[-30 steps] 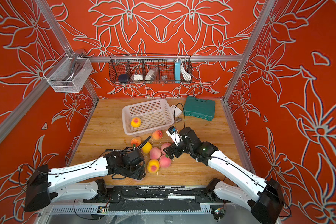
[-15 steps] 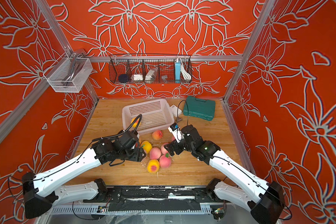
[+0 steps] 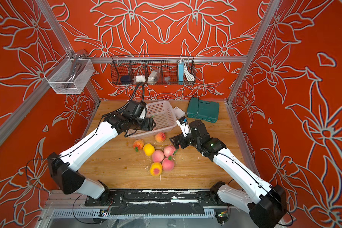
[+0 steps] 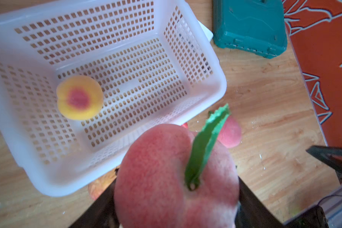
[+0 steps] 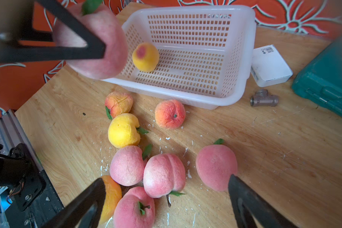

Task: Put the peaches into the basket
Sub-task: Pick up the peach from the center of the board.

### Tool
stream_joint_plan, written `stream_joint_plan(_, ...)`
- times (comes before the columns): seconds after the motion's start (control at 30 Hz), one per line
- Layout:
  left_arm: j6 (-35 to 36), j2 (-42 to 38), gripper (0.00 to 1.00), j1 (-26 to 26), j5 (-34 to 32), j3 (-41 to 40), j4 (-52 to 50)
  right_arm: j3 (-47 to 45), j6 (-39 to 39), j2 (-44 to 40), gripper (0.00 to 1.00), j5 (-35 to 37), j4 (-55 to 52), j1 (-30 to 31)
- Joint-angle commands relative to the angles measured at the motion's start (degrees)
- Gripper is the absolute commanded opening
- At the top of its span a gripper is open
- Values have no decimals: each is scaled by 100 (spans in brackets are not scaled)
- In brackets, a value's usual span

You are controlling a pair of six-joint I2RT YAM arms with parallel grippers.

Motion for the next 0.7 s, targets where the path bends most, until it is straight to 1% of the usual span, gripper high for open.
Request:
stream_joint_plan(0.0, 390, 721, 62, 258, 18, 564, 116, 112, -109, -13, 99, -83, 49, -136)
stream_joint_plan(0.17, 574, 1941, 63, 469, -95, 1566, 100, 51, -147, -69, 99, -110, 77, -258)
stream_joint_plan(0.33, 827, 3232, 63, 600, -314, 3051, -449, 25, -229, -76, 99, -77, 16, -273)
stream_joint_plan(0.4, 891, 3558, 63, 640, -412, 3489, -616, 7, -234, -62, 99, -53, 12, -275)
stream_joint_plan(0.53, 1003, 4032, 63, 720, -569, 4025, -777, -19, -236, -29, 99, -50, 44, -276)
stream_joint_plan(0.6, 1032, 4181, 63, 768, -618, 4187, -867, -20, -250, 12, 99, -23, 42, -284)
stream_joint_plan(0.67, 1038, 4238, 63, 811, -624, 4160, -838, -11, -263, 59, 99, 3, 38, -278)
